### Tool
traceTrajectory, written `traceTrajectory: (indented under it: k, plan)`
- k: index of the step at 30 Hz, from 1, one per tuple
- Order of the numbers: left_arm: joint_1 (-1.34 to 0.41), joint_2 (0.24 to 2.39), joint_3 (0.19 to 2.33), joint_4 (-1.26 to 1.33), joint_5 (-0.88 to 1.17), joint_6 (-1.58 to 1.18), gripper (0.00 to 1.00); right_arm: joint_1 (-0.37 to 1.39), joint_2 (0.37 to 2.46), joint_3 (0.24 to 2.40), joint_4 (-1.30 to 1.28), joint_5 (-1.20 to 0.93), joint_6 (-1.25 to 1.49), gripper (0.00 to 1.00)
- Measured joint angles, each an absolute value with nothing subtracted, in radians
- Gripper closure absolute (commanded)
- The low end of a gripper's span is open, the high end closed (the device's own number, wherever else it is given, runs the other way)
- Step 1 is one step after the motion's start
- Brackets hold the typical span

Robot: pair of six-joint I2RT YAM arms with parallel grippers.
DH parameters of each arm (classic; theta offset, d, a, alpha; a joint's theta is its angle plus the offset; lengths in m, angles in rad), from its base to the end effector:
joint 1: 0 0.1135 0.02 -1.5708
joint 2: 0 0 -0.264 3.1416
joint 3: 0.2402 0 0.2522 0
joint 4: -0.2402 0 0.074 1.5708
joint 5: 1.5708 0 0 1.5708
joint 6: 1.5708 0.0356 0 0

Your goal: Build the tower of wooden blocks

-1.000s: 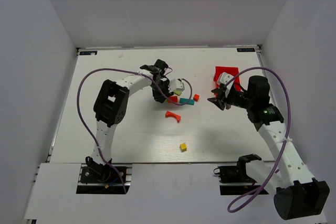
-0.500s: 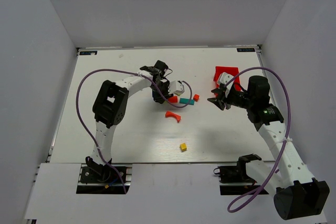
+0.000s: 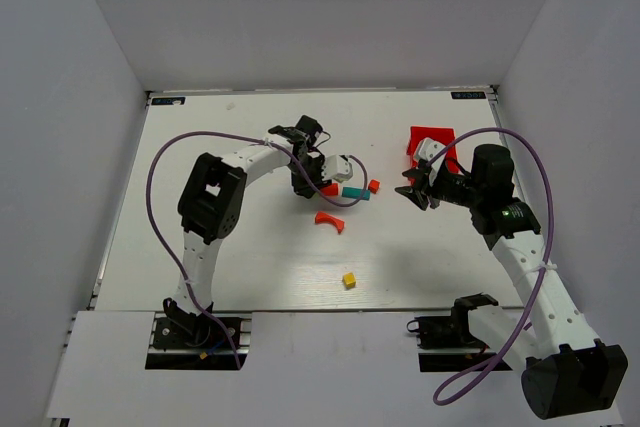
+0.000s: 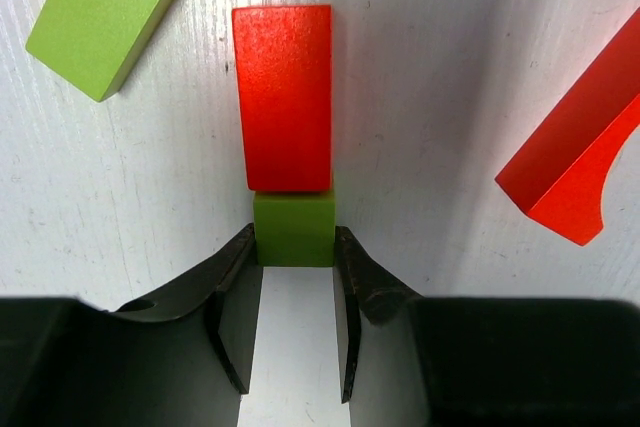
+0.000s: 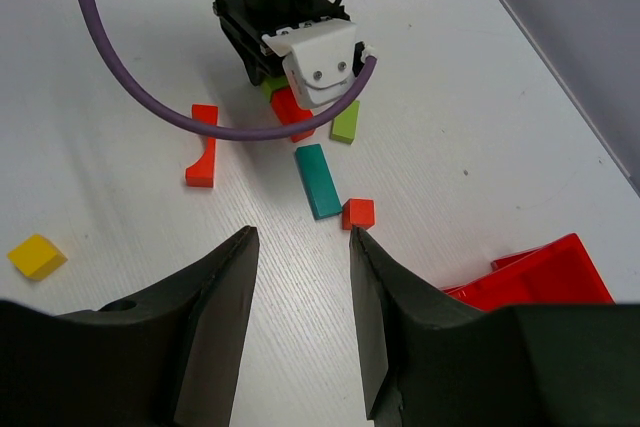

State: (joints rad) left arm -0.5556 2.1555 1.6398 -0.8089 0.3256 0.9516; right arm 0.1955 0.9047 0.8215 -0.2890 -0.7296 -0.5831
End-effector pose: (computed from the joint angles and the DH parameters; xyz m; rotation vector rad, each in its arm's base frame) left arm 0.3633 -0.2389 0.1606 1.9664 2.0121 -0.3845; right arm 0.1912 0.0621 0.3239 -1.1224 1.4935 0.4396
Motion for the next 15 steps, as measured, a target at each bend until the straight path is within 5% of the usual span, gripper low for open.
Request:
traceTrajectory:
  k: [11,15]
  plan:
    - [-0.567,2.162,1.65,-0.815,0.326,0.952,0.64,0.196,0.905,0.822,-0.289,-0.73,-0.583,0.52]
    - [-0.567,2.162,1.65,-0.815,0.326,0.952,0.55,0.196,0.905,0.822,-0.289,-0.73,-0.583,0.52]
